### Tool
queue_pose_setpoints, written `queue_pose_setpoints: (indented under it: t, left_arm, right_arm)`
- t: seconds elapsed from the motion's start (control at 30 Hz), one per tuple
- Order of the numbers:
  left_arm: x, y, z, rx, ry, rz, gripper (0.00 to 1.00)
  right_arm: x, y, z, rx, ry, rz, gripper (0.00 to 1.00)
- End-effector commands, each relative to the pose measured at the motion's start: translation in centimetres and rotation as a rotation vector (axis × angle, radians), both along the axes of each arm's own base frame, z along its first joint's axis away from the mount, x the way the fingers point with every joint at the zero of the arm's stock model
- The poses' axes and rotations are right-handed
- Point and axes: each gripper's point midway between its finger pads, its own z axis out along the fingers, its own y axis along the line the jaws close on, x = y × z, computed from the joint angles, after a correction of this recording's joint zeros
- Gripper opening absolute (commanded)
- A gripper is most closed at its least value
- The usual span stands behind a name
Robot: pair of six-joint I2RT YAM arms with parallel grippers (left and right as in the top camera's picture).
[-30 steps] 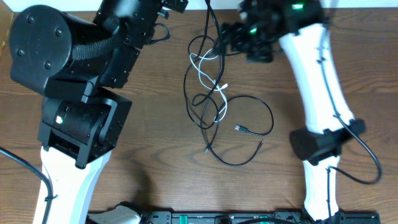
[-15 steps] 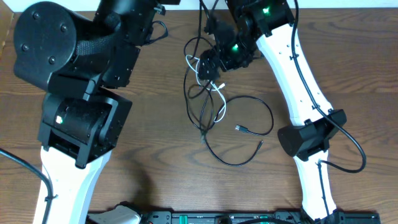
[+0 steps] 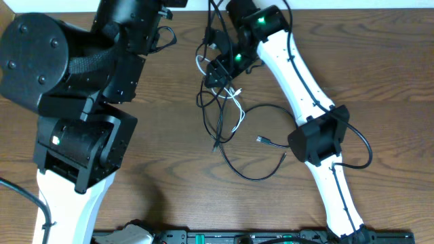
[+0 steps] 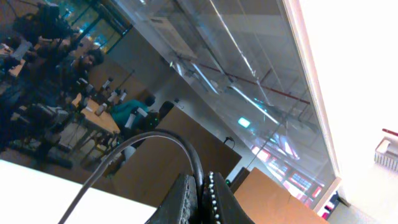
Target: Untangle cables
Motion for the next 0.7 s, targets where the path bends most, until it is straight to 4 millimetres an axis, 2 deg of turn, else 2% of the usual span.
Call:
queue_pose_setpoints:
  t: [0.0, 0.03, 0.07, 0.1, 0.17, 0.3, 0.37, 0.47, 0.5, 0.6, 0.67]
  left_arm:
    - [-1.4, 1.0, 1.3, -0.03, -0.029, 0.008, 0.08]
    - [-1.4, 1.0, 1.3, -0.03, -0.029, 0.008, 0.08]
    - [-1.4, 1.0, 1.3, -0.03, -0.029, 0.008, 0.08]
    - [-1.4, 1.0, 1.3, -0.03, -0.029, 0.008, 0.07]
    - [-1.4, 1.0, 1.3, -0.03, -0.029, 0.008, 0.08]
    - [-1.3, 1.0, 1.2, -0.02, -0.028, 0.013, 0.08]
    - [-0.8, 1.0, 0.4, 0.031, -0.015, 0.048, 0.07]
    - [0.5, 2.5, -1.0, 0.022, 0.062, 0.15, 0.07]
    - [0.9, 3.5, -1.5, 0.015, 0.088, 0.208, 0.07]
    - [1.2, 5.4, -1.7, 0.047, 0.093, 0.32, 0.07]
    - [1.5, 6.4, -2.1, 0.077, 0.102, 0.37, 0.07]
  right_arm:
    - [-0.8, 2.5, 0.6, 0.046, -0.035, 0.059, 0.5]
    - [-0.7, 2.6, 0.6, 0.046, -0.038, 0.053, 0.29]
    - [-0.6, 2.6, 0.6, 0.044, -0.04, 0.047, 0.18]
    - [-0.5, 2.6, 0.6, 0.04, -0.042, 0.038, 0.1]
    - [-0.2, 2.5, 0.5, 0.032, -0.042, 0.019, 0.01]
    - [-0.1, 2.5, 0.6, 0.031, -0.004, -0.044, 0.01]
    - [0.3, 1.8, 1.6, 0.036, 0.028, -0.124, 0.01]
    - [0.5, 0.3, 3.8, 0.049, 0.03, -0.183, 0.01]
    - [0.7, -0.9, 5.3, 0.045, 0.018, -0.228, 0.01]
    - [1.4, -5.2, 7.8, -0.027, -0.029, -0.37, 0.01]
    - [1.6, -9.1, 9.0, -0.116, -0.057, -0.492, 0.01]
